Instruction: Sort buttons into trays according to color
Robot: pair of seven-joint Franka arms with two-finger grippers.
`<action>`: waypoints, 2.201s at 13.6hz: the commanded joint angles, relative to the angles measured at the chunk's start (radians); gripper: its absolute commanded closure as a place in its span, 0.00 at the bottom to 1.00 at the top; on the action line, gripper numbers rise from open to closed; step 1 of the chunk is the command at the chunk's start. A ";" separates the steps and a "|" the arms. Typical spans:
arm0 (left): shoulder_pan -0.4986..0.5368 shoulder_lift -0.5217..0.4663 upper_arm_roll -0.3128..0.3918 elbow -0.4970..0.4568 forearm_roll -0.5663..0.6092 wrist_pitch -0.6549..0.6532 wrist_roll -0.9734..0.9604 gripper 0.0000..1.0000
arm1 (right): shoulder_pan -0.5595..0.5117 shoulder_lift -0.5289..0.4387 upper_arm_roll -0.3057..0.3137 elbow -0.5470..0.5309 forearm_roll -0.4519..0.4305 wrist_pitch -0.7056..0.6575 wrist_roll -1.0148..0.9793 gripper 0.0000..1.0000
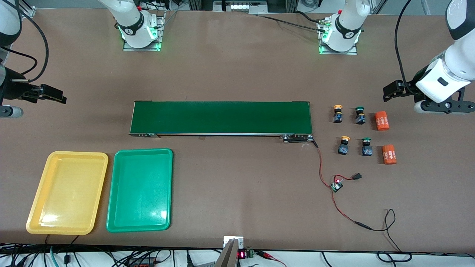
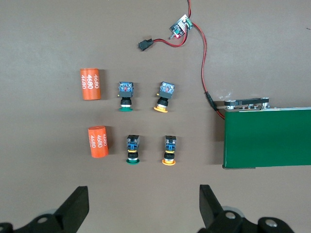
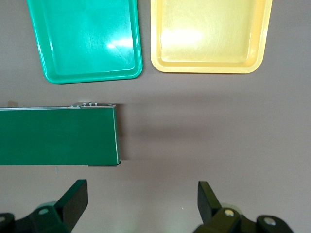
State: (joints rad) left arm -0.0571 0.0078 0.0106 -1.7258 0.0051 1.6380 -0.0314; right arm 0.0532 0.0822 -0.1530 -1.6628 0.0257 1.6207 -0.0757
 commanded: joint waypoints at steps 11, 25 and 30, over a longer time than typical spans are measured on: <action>0.000 0.050 -0.001 -0.018 0.023 -0.003 -0.022 0.00 | 0.002 -0.010 0.003 -0.014 0.013 0.001 0.014 0.00; -0.013 0.487 -0.001 -0.040 0.029 0.505 0.165 0.00 | 0.008 0.094 -0.005 -0.014 -0.003 -0.047 -0.004 0.00; -0.018 0.526 -0.014 -0.208 0.030 0.781 0.183 0.00 | 0.004 0.099 -0.007 -0.012 -0.003 -0.047 -0.007 0.00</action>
State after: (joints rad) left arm -0.0724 0.5561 -0.0041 -1.8672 0.0107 2.3527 0.1276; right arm 0.0621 0.1844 -0.1625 -1.6791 0.0247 1.5883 -0.0766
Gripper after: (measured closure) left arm 0.000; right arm 0.000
